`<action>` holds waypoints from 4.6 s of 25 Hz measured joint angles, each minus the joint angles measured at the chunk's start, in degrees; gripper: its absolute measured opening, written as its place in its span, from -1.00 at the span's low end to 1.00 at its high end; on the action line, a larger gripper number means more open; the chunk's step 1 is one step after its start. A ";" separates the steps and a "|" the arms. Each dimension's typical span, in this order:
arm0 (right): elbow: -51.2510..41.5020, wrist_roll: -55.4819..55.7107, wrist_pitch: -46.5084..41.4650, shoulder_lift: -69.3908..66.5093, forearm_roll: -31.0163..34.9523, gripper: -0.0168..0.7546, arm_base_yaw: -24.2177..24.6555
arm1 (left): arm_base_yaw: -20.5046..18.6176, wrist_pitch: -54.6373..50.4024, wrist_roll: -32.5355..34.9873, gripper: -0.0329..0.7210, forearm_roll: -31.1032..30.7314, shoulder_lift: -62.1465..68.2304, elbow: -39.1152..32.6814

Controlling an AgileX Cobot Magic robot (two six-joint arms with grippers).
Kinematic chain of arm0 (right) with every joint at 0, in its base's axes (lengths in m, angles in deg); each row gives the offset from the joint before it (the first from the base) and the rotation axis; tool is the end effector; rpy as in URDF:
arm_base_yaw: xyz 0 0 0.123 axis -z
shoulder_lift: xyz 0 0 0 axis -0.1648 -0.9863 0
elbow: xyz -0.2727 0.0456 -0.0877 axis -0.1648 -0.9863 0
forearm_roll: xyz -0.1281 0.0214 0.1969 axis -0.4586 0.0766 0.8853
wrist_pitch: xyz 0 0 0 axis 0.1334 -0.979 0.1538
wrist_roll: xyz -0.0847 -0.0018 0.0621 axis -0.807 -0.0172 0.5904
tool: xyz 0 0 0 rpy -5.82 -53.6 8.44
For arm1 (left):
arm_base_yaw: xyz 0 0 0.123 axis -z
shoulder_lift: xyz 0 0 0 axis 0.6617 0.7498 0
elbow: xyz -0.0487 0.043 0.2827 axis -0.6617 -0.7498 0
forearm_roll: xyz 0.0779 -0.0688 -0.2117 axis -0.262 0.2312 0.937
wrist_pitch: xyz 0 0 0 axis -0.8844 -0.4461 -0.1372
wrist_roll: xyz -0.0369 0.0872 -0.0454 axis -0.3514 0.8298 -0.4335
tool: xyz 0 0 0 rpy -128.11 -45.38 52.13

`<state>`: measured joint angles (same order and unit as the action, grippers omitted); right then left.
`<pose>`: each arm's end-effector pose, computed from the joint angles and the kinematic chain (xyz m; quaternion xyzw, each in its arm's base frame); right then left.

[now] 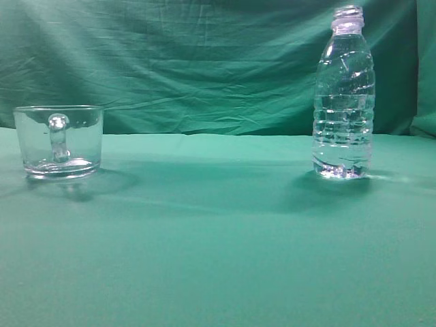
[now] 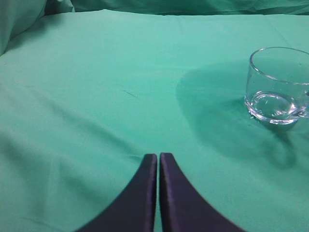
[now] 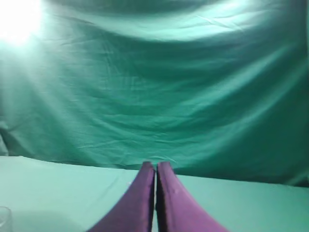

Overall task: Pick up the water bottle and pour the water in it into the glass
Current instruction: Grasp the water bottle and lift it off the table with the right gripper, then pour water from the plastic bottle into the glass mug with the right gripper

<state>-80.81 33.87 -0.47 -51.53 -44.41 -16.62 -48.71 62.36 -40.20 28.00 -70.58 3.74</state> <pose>0.0909 0.0314 0.2655 -0.0877 0.6403 0.1375 0.7506 0.0447 0.0025 0.1699 -0.0290 0.7969 0.0359 0.6024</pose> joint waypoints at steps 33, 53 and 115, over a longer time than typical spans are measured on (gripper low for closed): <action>11.35 -8.34 32.98 -67.66 9.94 0.72 -7.91 | 0.00 0.00 0.00 -0.91 0.00 0.00 0.00; 25.50 -12.94 38.95 -88.86 9.83 0.23 -7.91 | 0.00 0.00 0.00 -0.91 0.00 0.00 0.00; 77.90 -6.15 -36.25 -88.96 -34.64 -0.18 -32.27 | 0.00 0.00 0.00 -0.91 0.00 0.00 0.00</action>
<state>-2.91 27.71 -36.73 -140.49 -79.05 -48.90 -48.71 62.36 -40.20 28.00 -70.58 3.74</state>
